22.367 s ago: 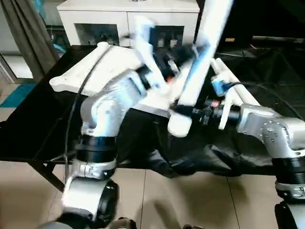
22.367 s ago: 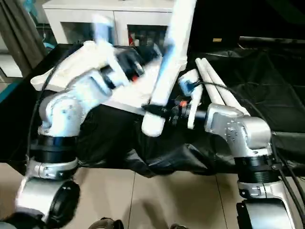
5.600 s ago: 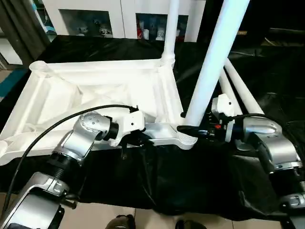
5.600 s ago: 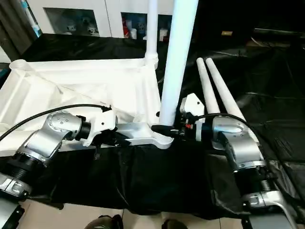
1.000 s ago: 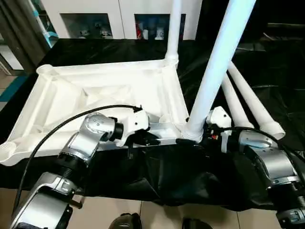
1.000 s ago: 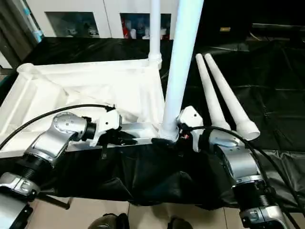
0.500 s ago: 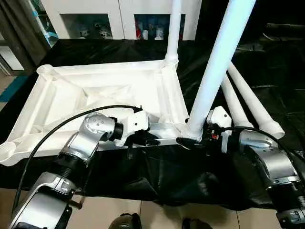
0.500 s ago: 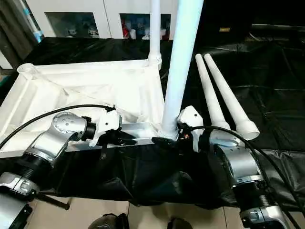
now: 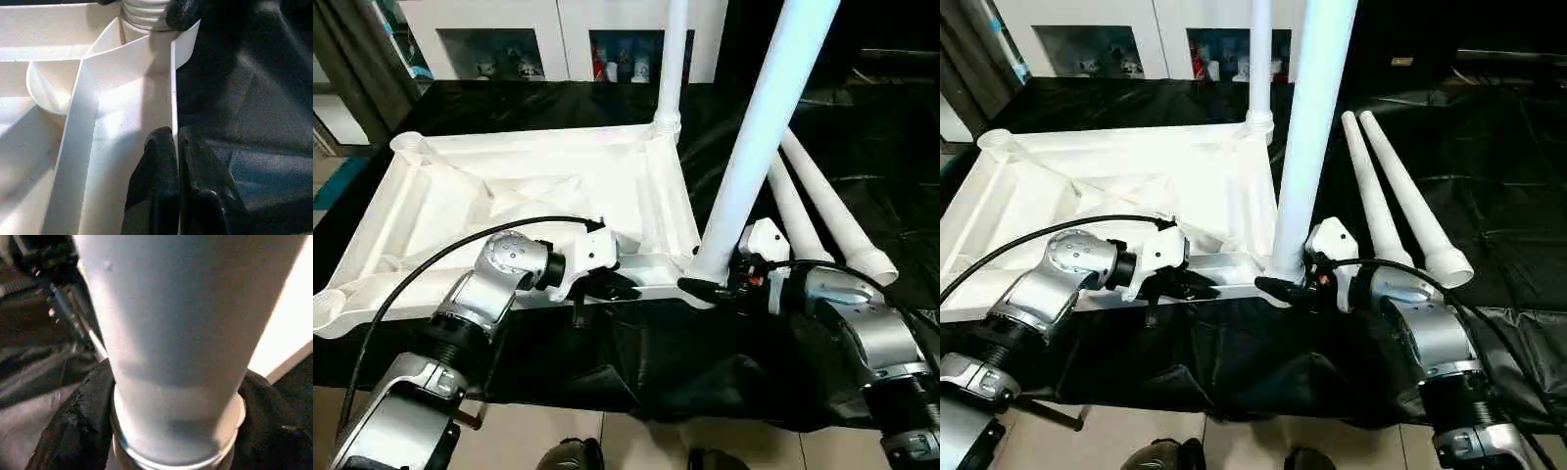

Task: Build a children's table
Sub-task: Rotate leg to tighten

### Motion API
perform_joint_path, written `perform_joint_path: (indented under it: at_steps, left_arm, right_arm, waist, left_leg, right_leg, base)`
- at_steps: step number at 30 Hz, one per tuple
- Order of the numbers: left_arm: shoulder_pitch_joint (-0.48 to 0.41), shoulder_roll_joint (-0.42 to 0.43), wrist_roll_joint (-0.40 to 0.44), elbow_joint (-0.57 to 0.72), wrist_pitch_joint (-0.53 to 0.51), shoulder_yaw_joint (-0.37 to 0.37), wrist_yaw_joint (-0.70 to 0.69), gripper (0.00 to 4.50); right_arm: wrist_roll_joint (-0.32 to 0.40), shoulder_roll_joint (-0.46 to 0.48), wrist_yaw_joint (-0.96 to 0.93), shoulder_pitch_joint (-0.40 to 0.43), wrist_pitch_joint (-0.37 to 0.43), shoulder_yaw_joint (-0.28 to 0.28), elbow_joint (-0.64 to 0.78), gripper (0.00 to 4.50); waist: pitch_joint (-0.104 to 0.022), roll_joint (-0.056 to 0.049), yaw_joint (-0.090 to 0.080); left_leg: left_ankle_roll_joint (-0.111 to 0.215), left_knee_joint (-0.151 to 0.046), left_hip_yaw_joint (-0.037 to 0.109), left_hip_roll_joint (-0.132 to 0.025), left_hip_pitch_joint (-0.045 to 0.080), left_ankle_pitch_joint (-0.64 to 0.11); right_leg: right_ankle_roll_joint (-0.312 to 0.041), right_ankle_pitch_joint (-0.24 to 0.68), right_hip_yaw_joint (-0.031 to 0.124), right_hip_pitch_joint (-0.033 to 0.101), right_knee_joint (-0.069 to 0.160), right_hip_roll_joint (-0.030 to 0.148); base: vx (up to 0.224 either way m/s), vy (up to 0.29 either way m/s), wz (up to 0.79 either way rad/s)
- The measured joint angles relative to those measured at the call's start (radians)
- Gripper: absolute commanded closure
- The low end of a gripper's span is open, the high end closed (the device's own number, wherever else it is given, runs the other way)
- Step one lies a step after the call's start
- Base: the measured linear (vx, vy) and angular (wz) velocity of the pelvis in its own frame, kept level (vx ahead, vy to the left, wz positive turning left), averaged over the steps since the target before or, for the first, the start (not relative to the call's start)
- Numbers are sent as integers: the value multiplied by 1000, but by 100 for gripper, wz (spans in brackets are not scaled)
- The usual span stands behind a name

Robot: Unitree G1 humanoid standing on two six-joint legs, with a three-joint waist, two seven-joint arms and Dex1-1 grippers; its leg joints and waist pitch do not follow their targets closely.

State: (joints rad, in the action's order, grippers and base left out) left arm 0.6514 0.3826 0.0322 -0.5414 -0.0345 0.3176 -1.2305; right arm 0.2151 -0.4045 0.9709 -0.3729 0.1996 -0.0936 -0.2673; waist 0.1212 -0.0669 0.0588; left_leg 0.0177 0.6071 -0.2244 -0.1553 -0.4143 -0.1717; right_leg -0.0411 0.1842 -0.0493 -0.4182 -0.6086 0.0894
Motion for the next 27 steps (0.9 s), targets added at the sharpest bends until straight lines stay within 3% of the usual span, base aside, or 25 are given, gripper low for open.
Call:
perform_joint_path:
  at_steps: [7,14,19,20,21,27]
  left_arm:
    - [80,-99,41,-116,-76,-4,155,450]
    - [173,-248,78,-263,-155,-26,388,450]
    - [175,-262,85,-276,-154,-26,422,450]
    - [175,-263,89,-278,-150,-27,423,450]
    - [175,-262,92,-279,-143,-27,423,450]
    - [165,-232,101,-277,-87,-25,391,450]
  right_arm:
    - [-32,160,-292,-21,-2,76,-87,173]
    - [-100,305,-698,-154,-5,156,-259,173]
    - [-107,331,-751,-186,-14,173,-310,173]
    - [-108,332,-751,-189,-15,175,-314,117]
    - [-108,332,-750,-191,-16,175,-316,103]
    - [-107,342,-700,-197,-48,174,-325,86]
  waist:
    - [1,1,-12]
    - [3,-4,-31]
    - [6,-9,-39]
    - [6,-9,-41]
    - [6,-9,-43]
    - [6,-9,-54]
  left_leg:
    - [-4,-3,0,1,16,-2]
    - [-4,-12,2,7,26,-3]
    - [-5,-19,13,10,31,-3]
    - [-5,-23,13,11,31,-3]
    - [-5,-26,13,13,31,-3]
    - [-4,-33,13,20,28,-3]
  right_leg:
    - [13,8,1,14,6,1]
    - [20,13,-3,22,35,4]
    - [19,13,-16,35,62,6]
    - [19,13,-16,36,67,6]
    - [19,13,-15,35,68,7]
    - [19,13,-15,33,68,15]
  base:
    - [0,0,0]
    - [-26,18,-3]
    - [-13,21,-5]
    - [0,0,0]
    - [0,0,0]
    - [0,0,0]
